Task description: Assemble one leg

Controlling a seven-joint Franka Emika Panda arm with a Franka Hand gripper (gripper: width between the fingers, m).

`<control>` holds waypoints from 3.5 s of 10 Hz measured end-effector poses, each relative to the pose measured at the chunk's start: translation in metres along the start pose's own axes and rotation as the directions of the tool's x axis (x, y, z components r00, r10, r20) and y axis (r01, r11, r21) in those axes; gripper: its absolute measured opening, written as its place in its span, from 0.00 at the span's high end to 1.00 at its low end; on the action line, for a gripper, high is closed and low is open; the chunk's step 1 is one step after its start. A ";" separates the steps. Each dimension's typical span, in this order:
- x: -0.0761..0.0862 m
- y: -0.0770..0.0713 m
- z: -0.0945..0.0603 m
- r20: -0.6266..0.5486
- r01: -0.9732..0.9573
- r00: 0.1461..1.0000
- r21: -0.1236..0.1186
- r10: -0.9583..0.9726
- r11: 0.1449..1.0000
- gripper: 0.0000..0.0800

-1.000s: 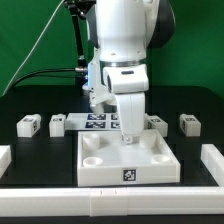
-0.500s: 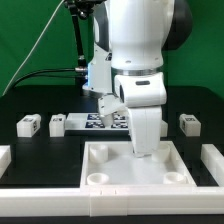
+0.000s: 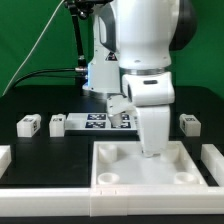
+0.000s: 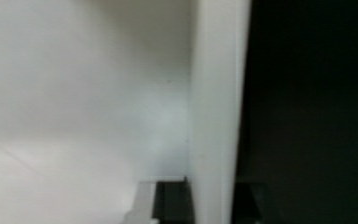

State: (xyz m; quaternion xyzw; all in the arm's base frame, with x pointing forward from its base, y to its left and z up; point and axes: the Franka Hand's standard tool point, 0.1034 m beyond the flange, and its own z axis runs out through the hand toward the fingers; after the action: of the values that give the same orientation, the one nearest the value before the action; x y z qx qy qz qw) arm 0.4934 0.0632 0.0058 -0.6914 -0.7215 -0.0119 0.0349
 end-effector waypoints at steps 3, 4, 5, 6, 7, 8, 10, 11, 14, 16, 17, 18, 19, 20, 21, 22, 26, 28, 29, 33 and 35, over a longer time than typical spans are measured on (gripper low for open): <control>0.016 0.001 0.000 0.002 0.017 1.000 0.031 -0.017 0.999 0.92; 0.014 0.001 0.000 0.007 0.014 1.000 0.048 -0.015 0.999 0.92; 0.014 0.000 0.000 0.007 0.014 1.000 0.048 -0.014 0.999 0.83; 0.014 0.000 0.001 0.007 0.013 1.000 0.048 -0.014 0.999 0.83; 0.013 0.000 0.001 0.007 0.013 1.000 0.048 -0.013 0.999 0.61; 0.013 0.000 0.001 0.007 0.013 1.000 0.048 -0.013 0.999 0.61; 0.013 0.001 0.000 0.007 0.013 1.000 0.046 -0.013 0.999 0.23; 0.013 0.001 0.000 0.007 0.013 1.000 0.045 -0.013 0.999 0.23; 0.013 0.001 0.000 0.007 0.012 1.000 0.045 -0.013 0.999 0.19; 0.024 -0.003 -0.015 0.009 -0.078 0.997 0.005 0.078 0.997 0.19; 0.031 -0.008 -0.029 0.018 -0.109 0.994 -0.011 0.109 0.994 0.19; 0.036 -0.008 -0.039 0.022 -0.131 0.991 -0.025 0.131 0.991 0.19; 0.042 -0.009 -0.048 0.030 -0.157 0.987 -0.031 0.158 0.987 0.19; 0.040 -0.010 -0.046 0.029 -0.153 0.988 -0.029 0.154 0.988 0.19; 0.040 -0.010 -0.044 0.027 -0.196 0.980 -0.026 0.196 0.980 0.19; 0.040 -0.010 -0.044 0.026 -0.215 0.976 -0.026 0.215 0.976 0.19; 0.052 -0.018 -0.044 -0.023 -0.659 0.752 -0.046 0.659 0.750 0.19; 0.065 -0.028 -0.039 -0.039 -0.857 0.515 -0.015 0.856 0.515 0.19; 0.077 -0.031 -0.038 -0.042 -0.934 0.357 0.006 0.933 0.357 0.19; 0.122 -0.043 -0.035 -0.032 -0.976 0.215 0.028 0.976 0.216 0.19; 0.120 -0.045 -0.035 0.001 -0.974 0.224 0.025 0.974 0.224 0.19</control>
Offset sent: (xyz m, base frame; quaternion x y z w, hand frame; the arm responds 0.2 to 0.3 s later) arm 0.0175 0.0066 -0.0038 0.0489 -0.0022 -0.0196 0.9986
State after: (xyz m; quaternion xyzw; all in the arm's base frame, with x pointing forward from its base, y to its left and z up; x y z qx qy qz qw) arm 0.4449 0.1785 0.0501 -0.9898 -0.1339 0.0147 0.0468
